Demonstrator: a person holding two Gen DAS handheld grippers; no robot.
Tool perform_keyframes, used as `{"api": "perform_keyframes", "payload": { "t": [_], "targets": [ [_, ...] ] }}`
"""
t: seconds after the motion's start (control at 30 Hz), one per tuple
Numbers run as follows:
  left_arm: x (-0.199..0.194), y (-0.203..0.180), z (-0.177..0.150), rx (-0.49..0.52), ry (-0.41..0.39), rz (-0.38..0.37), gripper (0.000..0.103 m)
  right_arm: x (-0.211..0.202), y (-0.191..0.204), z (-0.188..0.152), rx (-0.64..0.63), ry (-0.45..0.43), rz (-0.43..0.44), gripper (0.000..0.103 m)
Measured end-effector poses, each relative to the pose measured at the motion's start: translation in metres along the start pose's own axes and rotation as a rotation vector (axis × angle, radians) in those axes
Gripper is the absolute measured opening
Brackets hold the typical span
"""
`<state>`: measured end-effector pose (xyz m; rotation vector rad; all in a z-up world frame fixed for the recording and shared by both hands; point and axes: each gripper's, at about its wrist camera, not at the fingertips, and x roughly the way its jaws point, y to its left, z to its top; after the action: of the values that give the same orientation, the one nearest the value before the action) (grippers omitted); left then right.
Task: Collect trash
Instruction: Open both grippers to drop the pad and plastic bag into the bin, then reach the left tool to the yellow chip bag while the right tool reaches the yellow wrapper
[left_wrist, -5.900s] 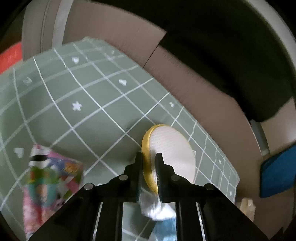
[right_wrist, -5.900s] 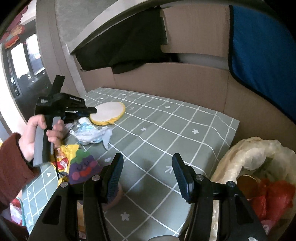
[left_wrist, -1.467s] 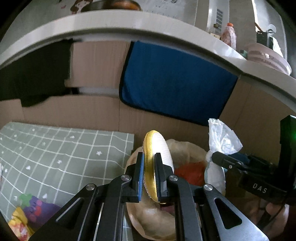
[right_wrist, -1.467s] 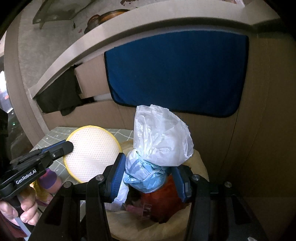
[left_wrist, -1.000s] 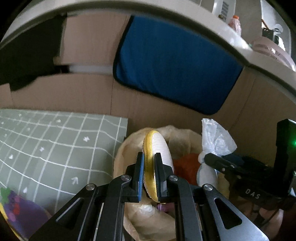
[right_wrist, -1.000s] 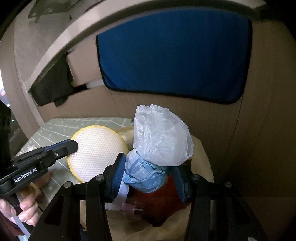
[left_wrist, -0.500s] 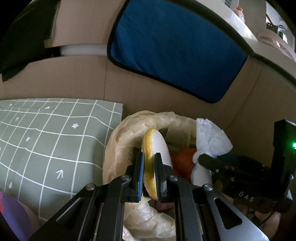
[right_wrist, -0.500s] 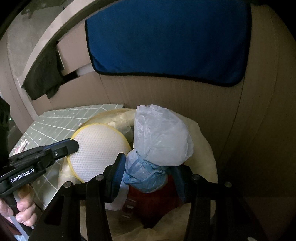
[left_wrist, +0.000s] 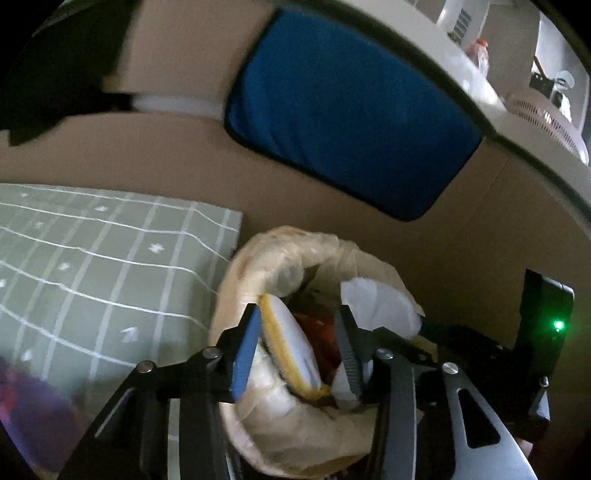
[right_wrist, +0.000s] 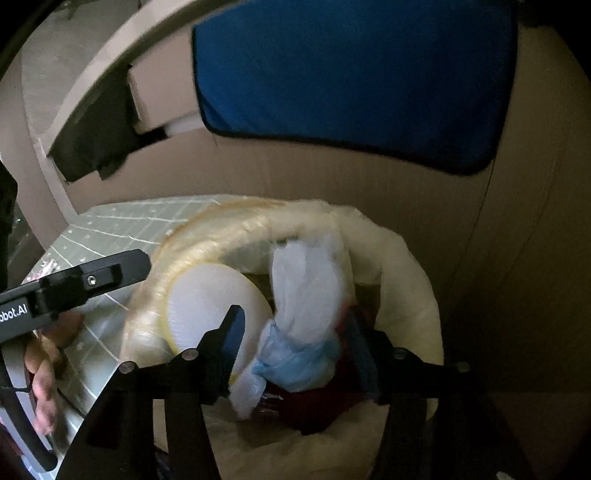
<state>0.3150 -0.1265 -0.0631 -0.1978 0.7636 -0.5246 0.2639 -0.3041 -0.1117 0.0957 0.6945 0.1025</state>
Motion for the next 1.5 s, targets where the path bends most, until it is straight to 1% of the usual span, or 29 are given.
{"api": "perform_keyframes", "payload": {
  "t": [0.13,0.27,0.37,0.5,0.73,0.9,1.0,1.1,1.3,1.37,1.43,1.5],
  "targets": [
    [-0.031,0.011,-0.003,-0.016,-0.062,0.056,0.045,-0.014,0.011,0.004,-0.022,-0.036,-0.032,0.057],
    [-0.066,0.022,-0.008,-0.011,-0.133,0.131,0.045,-0.030,0.020,0.007,-0.023,-0.063,-0.019,0.057],
    [-0.091,0.030,-0.014,-0.014,-0.171,0.156,0.045,-0.045,0.033,0.008,-0.041,-0.089,0.004,0.057],
    [-0.121,0.039,-0.027,-0.015,-0.202,0.201,0.045,-0.061,0.060,0.010,-0.082,-0.108,0.038,0.057],
    [-0.168,0.056,-0.045,-0.027,-0.229,0.233,0.045,-0.081,0.114,0.008,-0.168,-0.137,0.102,0.057],
    [-0.193,0.074,-0.055,-0.053,-0.261,0.258,0.045,-0.083,0.144,0.007,-0.199,-0.145,0.144,0.057],
    [-0.202,0.093,-0.060,-0.093,-0.271,0.278,0.045,-0.078,0.163,0.006,-0.214,-0.128,0.181,0.057],
    [-0.211,0.116,-0.066,-0.134,-0.278,0.310,0.045,-0.071,0.179,0.003,-0.243,-0.103,0.195,0.057],
    [-0.225,0.178,-0.082,-0.219,-0.267,0.370,0.045,-0.054,0.202,-0.004,-0.287,-0.055,0.228,0.057],
    [-0.226,0.196,-0.087,-0.253,-0.243,0.349,0.045,-0.051,0.207,-0.006,-0.296,-0.048,0.238,0.057],
    [-0.224,0.213,-0.093,-0.283,-0.201,0.303,0.045,-0.047,0.210,-0.007,-0.301,-0.042,0.248,0.057],
    [-0.221,0.221,-0.097,-0.291,-0.171,0.280,0.045,-0.043,0.211,-0.008,-0.300,-0.035,0.250,0.057]
  ]
}}
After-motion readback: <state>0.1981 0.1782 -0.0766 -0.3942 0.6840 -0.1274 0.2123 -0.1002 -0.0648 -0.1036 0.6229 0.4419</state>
